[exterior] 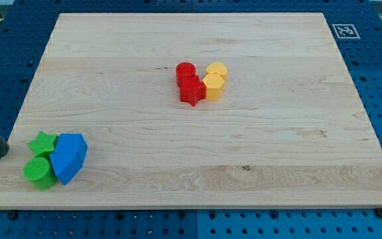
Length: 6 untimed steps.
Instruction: Push the group of blocks right a bit
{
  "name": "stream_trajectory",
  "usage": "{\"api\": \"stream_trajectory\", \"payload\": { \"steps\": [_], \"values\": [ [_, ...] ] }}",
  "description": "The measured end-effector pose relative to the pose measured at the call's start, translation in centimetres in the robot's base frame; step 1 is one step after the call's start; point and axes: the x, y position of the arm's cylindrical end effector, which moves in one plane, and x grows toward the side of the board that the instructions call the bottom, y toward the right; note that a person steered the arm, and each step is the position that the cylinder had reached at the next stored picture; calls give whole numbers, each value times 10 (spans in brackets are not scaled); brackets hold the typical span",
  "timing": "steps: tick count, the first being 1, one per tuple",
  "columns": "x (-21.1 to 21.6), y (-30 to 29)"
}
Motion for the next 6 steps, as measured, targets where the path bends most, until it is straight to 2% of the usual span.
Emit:
{"api": "stream_trajectory", "payload": {
  "steps": [6],
  "values": [
    [10,121]
  ]
}}
